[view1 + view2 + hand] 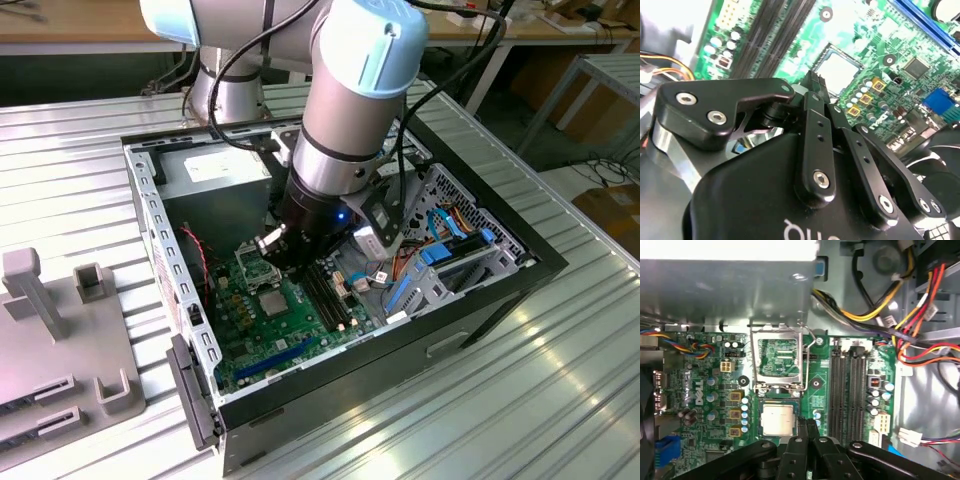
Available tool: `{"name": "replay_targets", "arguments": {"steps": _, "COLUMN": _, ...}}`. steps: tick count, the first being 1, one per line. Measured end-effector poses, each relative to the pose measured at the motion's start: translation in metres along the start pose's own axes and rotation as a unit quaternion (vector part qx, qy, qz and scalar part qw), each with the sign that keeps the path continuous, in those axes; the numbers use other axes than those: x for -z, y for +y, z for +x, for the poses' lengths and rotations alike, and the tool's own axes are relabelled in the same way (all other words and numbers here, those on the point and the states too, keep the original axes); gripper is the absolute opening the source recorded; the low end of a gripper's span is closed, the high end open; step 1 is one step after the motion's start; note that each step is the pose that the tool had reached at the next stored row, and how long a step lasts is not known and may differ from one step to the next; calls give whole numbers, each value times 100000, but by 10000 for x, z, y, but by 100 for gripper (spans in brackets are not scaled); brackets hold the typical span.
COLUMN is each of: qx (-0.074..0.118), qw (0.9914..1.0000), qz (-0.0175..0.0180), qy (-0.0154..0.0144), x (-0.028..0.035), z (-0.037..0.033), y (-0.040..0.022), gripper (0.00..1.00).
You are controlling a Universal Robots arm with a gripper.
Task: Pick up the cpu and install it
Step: 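Close the cpu cover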
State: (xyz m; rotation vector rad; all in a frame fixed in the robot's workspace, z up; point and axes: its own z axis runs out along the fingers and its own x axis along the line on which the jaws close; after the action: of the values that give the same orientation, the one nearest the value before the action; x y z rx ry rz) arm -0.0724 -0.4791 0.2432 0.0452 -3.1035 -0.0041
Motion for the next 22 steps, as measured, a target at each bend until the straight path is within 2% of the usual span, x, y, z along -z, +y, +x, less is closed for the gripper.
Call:
{"name": "replay_targets", "arguments": {"steps": 2, "qx": -2, "qw": 100000, "qz": 9, "qy": -2, "x": 4, "z": -126, "y": 36, "gripper": 11}}
{"name": "replay_targets", "arguments": {"steps": 3, "qx": 4, "qw": 100000, "qz": 3, "qy": -5, "x": 2, "z": -149, "y": 59, "gripper": 11}}
{"name": "replay_targets", "arguments": {"steps": 5, "qx": 233, "qw": 100000, "qz": 16, "qy": 1, "x": 1, "z": -166, "y": 106, "gripper": 11}}
{"name": "replay_targets", "arguments": {"steps": 7, "qx": 1450, "qw": 99989, "qz": 54, "qy": 2, "x": 0, "z": -168, "y": 114, "gripper": 11}}
{"name": "replay_targets", "arguments": {"steps": 9, "qx": 4305, "qw": 99907, "qz": 158, "qy": 11, "x": 0, "z": -166, "y": 114, "gripper": 11}}
{"name": "replay_targets", "arguments": {"steps": 11, "qx": 6145, "qw": 99811, "qz": 223, "qy": 17, "x": -1, "z": -169, "y": 118, "gripper": 11}}
{"name": "replay_targets", "arguments": {"steps": 13, "qx": 6593, "qw": 99782, "qz": 248, "qy": 20, "x": -1, "z": -194, "y": 133, "gripper": 11}}
{"name": "replay_targets", "arguments": {"steps": 17, "qx": 7004, "qw": 99754, "qz": 258, "qy": 20, "x": -3, "z": -229, "y": 203, "gripper": 11}}
{"name": "replay_targets", "arguments": {"steps": 19, "qx": 10584, "qw": 99438, "qz": 399, "qy": 34, "x": -13, "z": -230, "y": 214, "gripper": 11}}
{"name": "replay_targets", "arguments": {"steps": 21, "qx": 12801, "qw": 99176, "qz": 479, "qy": 39, "x": -20, "z": -230, "y": 214, "gripper": 11}}
{"name": "replay_targets", "arguments": {"steps": 22, "qx": 14764, "qw": 98903, "qz": 553, "qy": 43, "x": -26, "z": -231, "y": 214, "gripper": 11}}
